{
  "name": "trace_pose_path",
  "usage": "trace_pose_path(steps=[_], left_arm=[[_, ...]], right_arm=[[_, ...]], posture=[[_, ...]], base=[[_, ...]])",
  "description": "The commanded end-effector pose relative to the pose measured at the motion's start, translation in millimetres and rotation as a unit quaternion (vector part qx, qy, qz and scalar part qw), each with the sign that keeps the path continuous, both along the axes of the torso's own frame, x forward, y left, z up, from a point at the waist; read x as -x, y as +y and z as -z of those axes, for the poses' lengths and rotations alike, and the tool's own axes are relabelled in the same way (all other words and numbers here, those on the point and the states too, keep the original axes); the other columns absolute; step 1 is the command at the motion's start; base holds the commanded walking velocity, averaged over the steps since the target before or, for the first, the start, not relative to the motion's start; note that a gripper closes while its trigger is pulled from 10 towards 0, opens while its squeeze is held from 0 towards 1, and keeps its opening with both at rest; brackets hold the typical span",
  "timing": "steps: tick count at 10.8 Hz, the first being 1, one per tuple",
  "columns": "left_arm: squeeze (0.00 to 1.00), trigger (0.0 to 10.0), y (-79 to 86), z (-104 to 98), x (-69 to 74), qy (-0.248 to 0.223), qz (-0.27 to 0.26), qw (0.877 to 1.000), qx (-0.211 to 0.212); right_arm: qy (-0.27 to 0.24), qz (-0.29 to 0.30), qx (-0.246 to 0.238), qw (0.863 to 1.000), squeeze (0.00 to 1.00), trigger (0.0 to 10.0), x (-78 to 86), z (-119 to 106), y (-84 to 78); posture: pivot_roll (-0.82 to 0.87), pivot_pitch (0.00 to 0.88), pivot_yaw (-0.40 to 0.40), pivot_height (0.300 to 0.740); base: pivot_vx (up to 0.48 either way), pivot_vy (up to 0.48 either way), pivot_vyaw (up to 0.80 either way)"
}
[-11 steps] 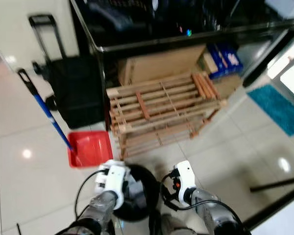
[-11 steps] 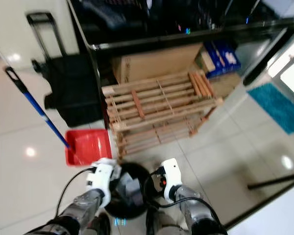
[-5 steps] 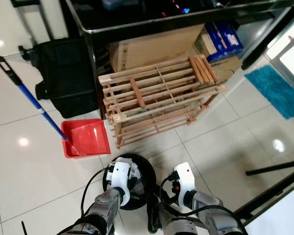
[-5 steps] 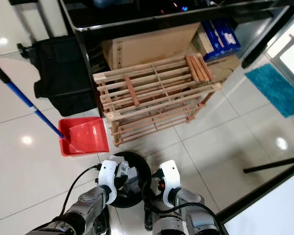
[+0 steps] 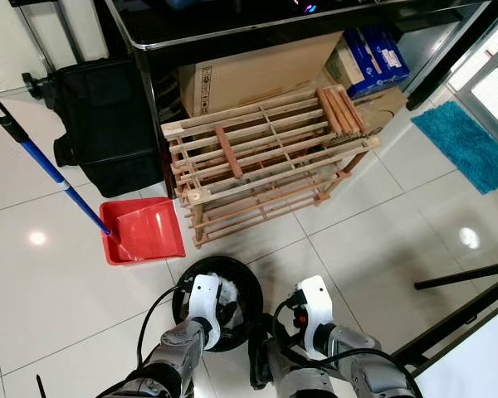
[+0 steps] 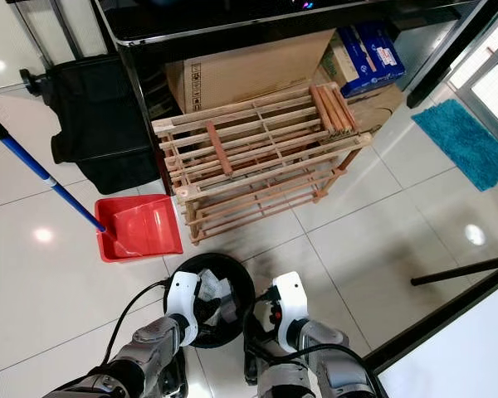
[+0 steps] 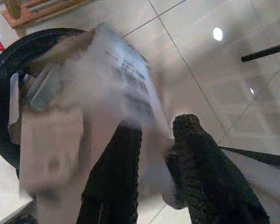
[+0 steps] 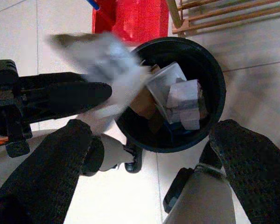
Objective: Picking trash to rubbish bin
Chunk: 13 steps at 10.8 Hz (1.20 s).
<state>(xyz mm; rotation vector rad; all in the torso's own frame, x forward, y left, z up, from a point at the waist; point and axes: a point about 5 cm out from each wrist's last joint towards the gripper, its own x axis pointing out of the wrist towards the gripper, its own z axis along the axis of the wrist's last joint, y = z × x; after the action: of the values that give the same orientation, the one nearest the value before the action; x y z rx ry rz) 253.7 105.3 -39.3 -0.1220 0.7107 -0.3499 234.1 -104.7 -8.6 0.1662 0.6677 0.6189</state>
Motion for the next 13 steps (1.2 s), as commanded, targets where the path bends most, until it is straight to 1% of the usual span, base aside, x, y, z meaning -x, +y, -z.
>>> trace_pose_path(steps=[1,2,5,6,7,8,9,10,11,12,13], left_arm=[[1.0,10.0,-2.6,6,8.8,0.021,0.001,1.0,0.008],[0.0,10.0,-1.3,6,8.1,0.02,0.0,1.0,0.001],[0.0,10.0,2.3,7,7.4,0.021,-0.006,1.0,-0.013],[0.0,10.0,6.5,7,7.4,0.019,-0.011,0.999,-0.024],[0.0,10.0,22.4,9,8.6,0.014,-0.021,0.998,-0.06],[0.0,10.0,37.0,12,12.7,0.019,-0.039,0.996,-0.078],[0.0,10.0,53.3,16,18.0,0.025,-0.056,0.993,-0.106],[0.0,10.0,67.5,19,24.7,0.035,-0.075,0.989,-0.125],[0.0,10.0,74.3,21,29.4,0.039,-0.085,0.987,-0.132],[0.0,10.0,81.9,23,33.8,0.043,-0.099,0.983,-0.146],[0.0,10.0,85.5,23,33.7,0.041,-0.116,0.981,-0.152]], right_arm=[[0.014,0.008,0.004,1.0,0.0,10.0,5.7,4,-4.9],[0.015,0.009,0.004,1.0,0.0,10.0,5.6,4,-4.7],[0.016,0.01,0.002,1.0,0.0,10.0,4.7,4,-3.7],[0.017,0.013,0.008,1.0,0.0,10.0,4.3,6,-5.1],[0.021,0.025,0.032,0.999,0.0,10.0,3.2,14,-11.1],[0.029,0.042,0.053,0.997,0.0,10.0,5.1,22,-17.0],[0.044,0.061,0.086,0.993,0.0,10.0,7.1,32,-25.9],[0.06,0.078,0.101,0.99,0.0,10.0,9.3,39,-32.1],[0.062,0.086,0.119,0.987,0.0,10.0,10.7,43,-36.3],[0.068,0.121,0.135,0.981,0.0,10.0,9.5,47,-44.0],[0.064,0.147,0.139,0.977,0.0,10.0,6.9,47,-47.6]], posture=[[-0.21,0.323,-0.141,0.74],[-0.21,0.321,-0.14,0.74],[-0.2,0.316,-0.139,0.74],[-0.2,0.306,-0.134,0.74],[-0.18,0.283,-0.124,0.74],[-0.16,0.264,-0.12,0.74],[-0.13,0.233,-0.111,0.74],[-0.12,0.197,-0.104,0.74],[-0.11,0.181,-0.102,0.74],[-0.09,0.145,-0.102,0.74],[-0.09,0.125,-0.103,0.74]], base=[[0.0,0.0,0.0],[0.0,0.0,0.0],[0.0,0.0,0.0],[0.0,0.0,0.0],[0.0,0.0,0.0],[0.0,0.0,0.0],[0.0,0.0,0.0],[0.0,0.0,0.0],[0.0,0.0,0.0],[0.0,0.0,0.0],[0.0,0.0,0.0]])
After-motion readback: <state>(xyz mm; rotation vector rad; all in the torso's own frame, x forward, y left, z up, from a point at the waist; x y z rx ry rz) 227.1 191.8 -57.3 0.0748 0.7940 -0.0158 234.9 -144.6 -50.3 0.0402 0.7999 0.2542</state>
